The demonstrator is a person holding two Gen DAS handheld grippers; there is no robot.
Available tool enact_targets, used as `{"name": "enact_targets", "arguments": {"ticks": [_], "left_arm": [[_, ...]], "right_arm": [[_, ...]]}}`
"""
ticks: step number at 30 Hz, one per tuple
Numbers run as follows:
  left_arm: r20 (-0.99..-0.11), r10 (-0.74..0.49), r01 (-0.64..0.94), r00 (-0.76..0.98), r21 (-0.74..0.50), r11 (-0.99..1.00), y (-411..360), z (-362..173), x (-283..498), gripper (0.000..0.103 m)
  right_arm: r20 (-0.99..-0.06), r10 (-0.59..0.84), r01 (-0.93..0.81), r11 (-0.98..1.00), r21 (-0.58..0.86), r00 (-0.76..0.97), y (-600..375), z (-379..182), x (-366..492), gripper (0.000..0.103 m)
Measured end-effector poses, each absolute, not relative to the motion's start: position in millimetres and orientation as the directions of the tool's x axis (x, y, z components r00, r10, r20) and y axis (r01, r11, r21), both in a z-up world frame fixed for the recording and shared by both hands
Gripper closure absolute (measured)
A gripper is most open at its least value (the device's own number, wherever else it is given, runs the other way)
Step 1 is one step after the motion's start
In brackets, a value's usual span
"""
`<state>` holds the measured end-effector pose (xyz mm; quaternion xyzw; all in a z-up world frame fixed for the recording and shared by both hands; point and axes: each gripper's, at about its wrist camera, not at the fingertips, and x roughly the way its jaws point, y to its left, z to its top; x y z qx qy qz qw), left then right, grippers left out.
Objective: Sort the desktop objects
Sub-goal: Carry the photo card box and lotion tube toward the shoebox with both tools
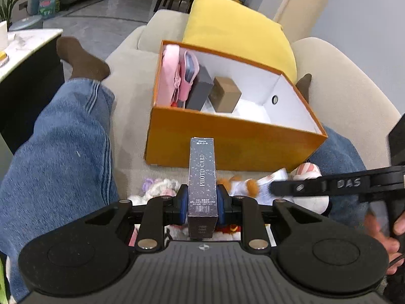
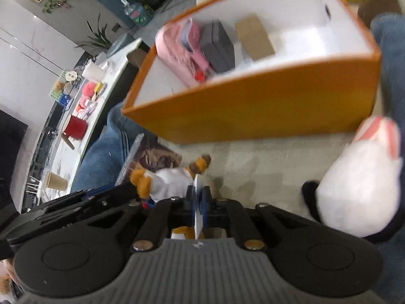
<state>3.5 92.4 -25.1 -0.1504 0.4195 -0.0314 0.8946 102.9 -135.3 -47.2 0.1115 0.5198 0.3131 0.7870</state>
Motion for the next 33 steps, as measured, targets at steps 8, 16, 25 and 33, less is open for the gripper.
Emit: {"name": "enact_targets", "arguments": {"ticks": [8, 16, 25, 33], "left_arm": [[-0.784, -0.242, 0.016, 0.571, -0.285, 0.958, 80.3, -4.7, 28.5, 0.077], [-0.878, -0.198, 0.004, 0.435, -0.218, 0.976, 70.1, -35.6, 75.6, 0.077], [-0.882, -0.171, -0.001, 0.439, -0.191, 0.982, 70.1, -46.5, 73.6, 0.073], [-0.869, -0.194, -0.015, 0.455, -0.225, 0.974, 72.5, -51.2, 62.7, 0.053]], "right_arm": [[-0.779, 0.462, -0.417, 0.863, 0.285, 0.423, -142.3, -16.4, 108.4, 0.099], [-0.787, 0.422, -0.448, 0.869, 0.210, 0.450, -136.8, -36.7, 113.4, 0.099], [-0.757, 0.462, -0.452, 0.857, 0.247, 0.462, -141.4, -39.1, 105.1, 0.096], [-0.748, 0.475, -0.445, 0.855, 0.267, 0.463, -143.7, -40.3, 104.3, 0.095]]}}
